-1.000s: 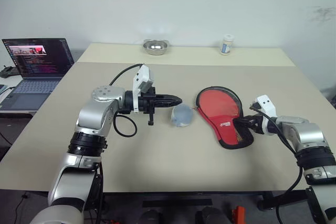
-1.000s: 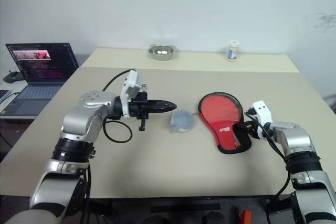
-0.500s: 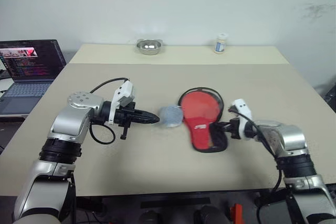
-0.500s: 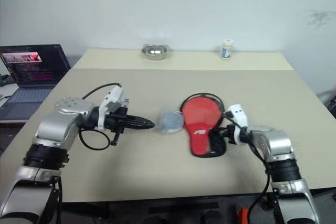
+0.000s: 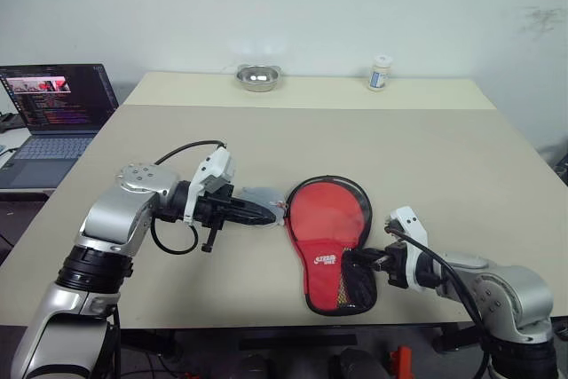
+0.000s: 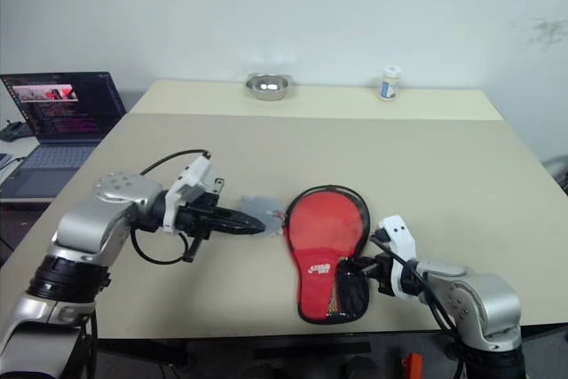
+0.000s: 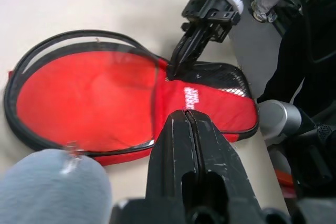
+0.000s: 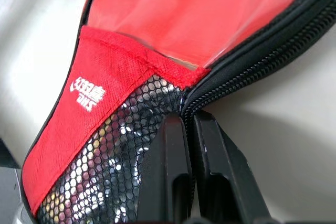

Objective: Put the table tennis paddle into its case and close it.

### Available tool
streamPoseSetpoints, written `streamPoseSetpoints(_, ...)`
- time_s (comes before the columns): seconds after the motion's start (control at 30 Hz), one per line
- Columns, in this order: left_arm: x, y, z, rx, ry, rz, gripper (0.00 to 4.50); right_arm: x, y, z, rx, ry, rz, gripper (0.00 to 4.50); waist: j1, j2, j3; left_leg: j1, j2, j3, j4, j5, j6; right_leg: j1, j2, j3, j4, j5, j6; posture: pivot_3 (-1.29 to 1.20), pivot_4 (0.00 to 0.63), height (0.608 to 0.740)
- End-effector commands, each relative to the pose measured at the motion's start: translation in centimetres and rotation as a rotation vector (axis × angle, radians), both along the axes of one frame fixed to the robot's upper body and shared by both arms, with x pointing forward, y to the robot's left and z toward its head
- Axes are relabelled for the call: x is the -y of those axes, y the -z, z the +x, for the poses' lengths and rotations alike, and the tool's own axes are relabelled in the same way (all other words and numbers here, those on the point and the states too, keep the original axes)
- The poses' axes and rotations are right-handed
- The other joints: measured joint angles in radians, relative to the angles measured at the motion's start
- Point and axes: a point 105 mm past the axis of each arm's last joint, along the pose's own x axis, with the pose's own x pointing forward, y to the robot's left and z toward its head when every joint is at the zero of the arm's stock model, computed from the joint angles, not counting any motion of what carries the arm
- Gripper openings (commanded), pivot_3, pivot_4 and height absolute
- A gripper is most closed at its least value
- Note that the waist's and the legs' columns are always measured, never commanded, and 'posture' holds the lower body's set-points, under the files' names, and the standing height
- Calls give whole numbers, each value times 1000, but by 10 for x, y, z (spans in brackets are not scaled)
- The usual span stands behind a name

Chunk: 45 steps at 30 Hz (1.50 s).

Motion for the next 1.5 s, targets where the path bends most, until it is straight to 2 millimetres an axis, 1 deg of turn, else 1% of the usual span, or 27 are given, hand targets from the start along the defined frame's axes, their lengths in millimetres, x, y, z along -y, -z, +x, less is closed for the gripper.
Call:
streamPoseSetpoints(0.03,5,-8,-2,28,49,-10,0,-1,-7,-3,25,-6,3,8,0,0,0,0,0,0,0,0,0,0,0,0,0,0,0,0,150,740)
streamPoseSetpoints(0.27,7,-9,1,41,49,-11,0,2,-4,5,26,42,-3,8,0,0,0,0,0,0,0,0,0,0,1,0,0,0,0,0,150,740)
streamPoseSetpoints(0.3,6,-9,1,43,48,-11,0,2,-4,5,27,43,-4,518,0,0,0,0,0,0,0,0,0,0,1,0,0,0,0,0,150,740)
streamPoseSetpoints(0.33,6,-9,1,43,48,-11,0,2,-5,4,28,41,-3,728,0,0,0,0,0,0,0,0,0,0,1,0,0,0,0,0,150,740)
streamPoseSetpoints(0.5,4,-7,0,49,20,-13,0,8,-12,-10,86,-18,-88,2393,0,0,0,0,0,0,0,0,0,0,1,0,-1,0,0,0,150,740)
streamPoseSetpoints(0.53,3,-7,1,52,8,-16,0,9,-17,-15,117,-63,-121,2701,0,0,0,0,0,0,0,0,0,0,1,0,-1,0,0,0,150,740)
streamPoseSetpoints(0.6,0,-6,2,56,-19,-19,0,12,-35,-22,211,-165,-196,3447,0,1,1,0,-1,0,0,0,0,0,1,1,-1,-1,1,0,150,740)
streamPoseSetpoints(0.63,-2,-6,4,54,-35,-23,0,12,-52,-19,285,-205,-197,3825,-1,1,1,0,-1,0,0,0,0,0,0,1,-1,-1,2,0,150,740)
streamPoseSetpoints(0.7,-4,-7,7,53,-73,-40,0,7,-90,-7,441,-238,-119,4480,-6,0,1,0,-1,0,0,0,0,1,0,1,-2,-2,4,0,150,740)
streamPoseSetpoints(0.73,-5,-8,9,54,-88,-45,0,5,-105,-1,501,-242,-79,4480,-7,0,2,1,0,0,1,0,0,1,0,1,-1,-1,3,0,150,740)
streamPoseSetpoints(0.77,-8,-8,11,62,-108,-42,0,0,-113,5,537,-253,-47,4480,-6,0,1,2,1,0,1,0,0,1,0,2,-1,-1,3,0,150,740)
streamPoseSetpoints(0.8,-10,-7,13,66,-128,-40,0,-4,-117,10,553,-263,-30,4480,-4,0,1,3,2,-1,1,0,0,2,1,1,-1,0,2,0,150,740)
streamPoseSetpoints(0.83,-12,-7,15,68,-145,-39,0,-9,-116,15,557,-273,-26,4480,-2,0,1,4,3,-2,0,0,0,3,2,0,-1,-1,2,0,150,740)
streamPoseSetpoints(0.87,-14,-6,17,68,-164,-36,0,-14,-110,22,548,-278,-25,4480,-1,0,1,4,3,-3,0,0,0,3,2,-1,-1,-1,1,0,150,740)
streamPoseSetpoints(1.0,-25,-3,27,68,-259,-51,0,-41,-81,42,510,-320,-23,4480,0,0,1,0,2,-3,-1,0,0,0,2,-2,-1,0,-6,0,150,740)
streamPoseSetpoints(1.07,-30,-4,34,75,-320,-73,380,-54,-68,49,496,-331,-17,4500,0,0,2,-1,2,-2,0,0,0,0,2,-2,-1,0,-6,0,150,740)
streamPoseSetpoints(1.13,-36,-5,41,82,-387,-99,917,-64,-49,57,479,-340,-34,4500,0,0,1,-2,1,-2,0,0,0,-1,2,-2,-1,0,-6,0,150,740)
streamPoseSetpoints(1.17,-38,-5,44,84,-409,-105,1270,-67,-43,59,473,-342,-39,4500,0,0,1,-1,1,-1,0,0,0,-1,2,-2,-1,0,-6,0,150,740)
streamPoseSetpoints(1.2,-41,-3,46,86,-430,-103,1713,-68,-37,61,465,-342,-44,4500,1,0,1,-2,1,-1,0,0,0,-1,2,-2,-1,0,-5,0,150,740)
streamPoseSetpoints(1.23,-43,-1,48,88,-441,-100,2005,-69,-33,63,462,-342,-45,4500,2,0,1,-1,1,-1,0,0,0,0,2,-2,-1,0,-5,0,150,740)
streamPoseSetpoints(1.3,-47,5,50,86,-461,-78,2811,-71,-23,65,453,-355,-68,4500,3,0,1,-1,1,-1,1,0,0,0,2,-2,0,0,-5,0,150,740)
streamPoseSetpoints(1.33,-47,8,51,83,-466,-73,3155,-72,-20,64,452,-364,-77,4500,3,0,2,-1,0,-1,1,0,0,0,1,-2,0,0,-5,0,150,740)
streamPoseSetpoints(1.43,-37,24,58,67,-440,-46,4273,-74,-18,62,453,-376,-76,4500,4,0,1,0,0,-1,1,0,0,0,1,-2,0,0,-5,0,150,740)
streamPoseSetpoints(1.47,-35,28,61,69,-430,-32,4491,-74,-17,62,453,-375,-76,4500,4,0,1,0,1,-1,1,0,0,0,1,-3,0,0,-5,0,150,740)
streamPoseSetpoints(1.5,-34,31,62,72,-424,-22,4491,-74,-17,62,453,-375,-77,4500,4,0,1,0,1,-1,1,0,0,0,1,-3,1,0,-5,0,150,740)
